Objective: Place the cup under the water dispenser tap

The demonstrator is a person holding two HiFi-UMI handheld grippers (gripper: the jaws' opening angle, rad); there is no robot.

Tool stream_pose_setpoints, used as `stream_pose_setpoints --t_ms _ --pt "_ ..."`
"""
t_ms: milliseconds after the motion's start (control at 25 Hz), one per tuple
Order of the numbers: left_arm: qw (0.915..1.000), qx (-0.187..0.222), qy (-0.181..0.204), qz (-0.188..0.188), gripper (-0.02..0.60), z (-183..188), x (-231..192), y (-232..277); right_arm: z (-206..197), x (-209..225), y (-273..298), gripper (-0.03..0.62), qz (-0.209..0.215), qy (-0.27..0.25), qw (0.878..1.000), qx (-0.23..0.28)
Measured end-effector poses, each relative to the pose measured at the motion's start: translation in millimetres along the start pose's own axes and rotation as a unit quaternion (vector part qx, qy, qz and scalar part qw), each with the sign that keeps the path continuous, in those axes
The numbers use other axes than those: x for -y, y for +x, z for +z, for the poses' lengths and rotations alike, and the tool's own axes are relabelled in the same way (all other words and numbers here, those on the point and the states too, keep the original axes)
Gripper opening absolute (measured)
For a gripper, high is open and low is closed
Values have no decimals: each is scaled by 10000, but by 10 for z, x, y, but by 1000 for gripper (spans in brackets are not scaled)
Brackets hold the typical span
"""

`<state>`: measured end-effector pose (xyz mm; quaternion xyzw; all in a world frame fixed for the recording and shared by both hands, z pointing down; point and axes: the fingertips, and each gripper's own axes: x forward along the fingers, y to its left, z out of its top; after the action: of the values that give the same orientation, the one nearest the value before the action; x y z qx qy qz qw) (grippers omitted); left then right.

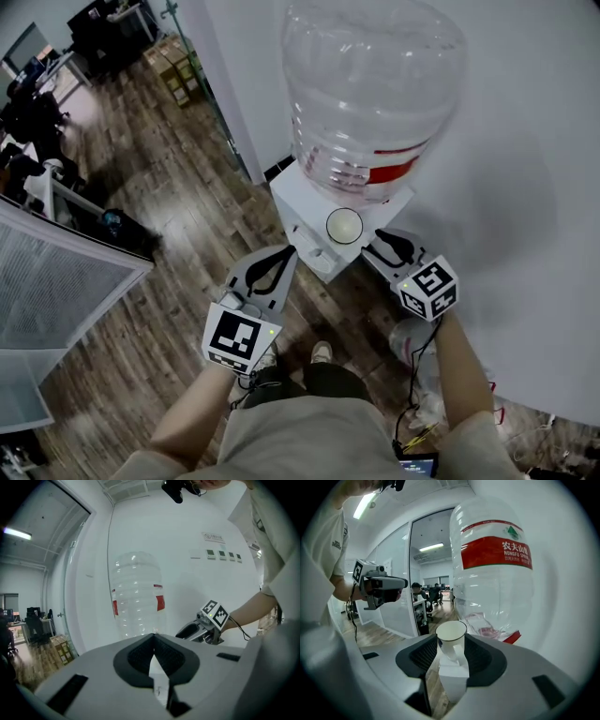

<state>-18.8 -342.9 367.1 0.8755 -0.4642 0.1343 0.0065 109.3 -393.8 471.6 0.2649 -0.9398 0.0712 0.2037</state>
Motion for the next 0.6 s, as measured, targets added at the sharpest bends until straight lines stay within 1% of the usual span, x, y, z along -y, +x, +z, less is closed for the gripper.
stream_pose_setpoints --t_ms 80,240,400,600 --pt "10000 -66 -20 14 3 -73 9 47 -80 37 66 187 60 -131 9998 -112" --pt "9997 -226 -104 6 3 -240 21 134 -260 37 182 187 239 -553 9974 -394" --pt "9993 -335 -169 1 3 -340 44 189 -343 104 275 174 204 -680 9967 -401" --pt "9988 -470 -153 -1 5 -460 84 222 -405 155 368 100 231 -829 9958 -308"
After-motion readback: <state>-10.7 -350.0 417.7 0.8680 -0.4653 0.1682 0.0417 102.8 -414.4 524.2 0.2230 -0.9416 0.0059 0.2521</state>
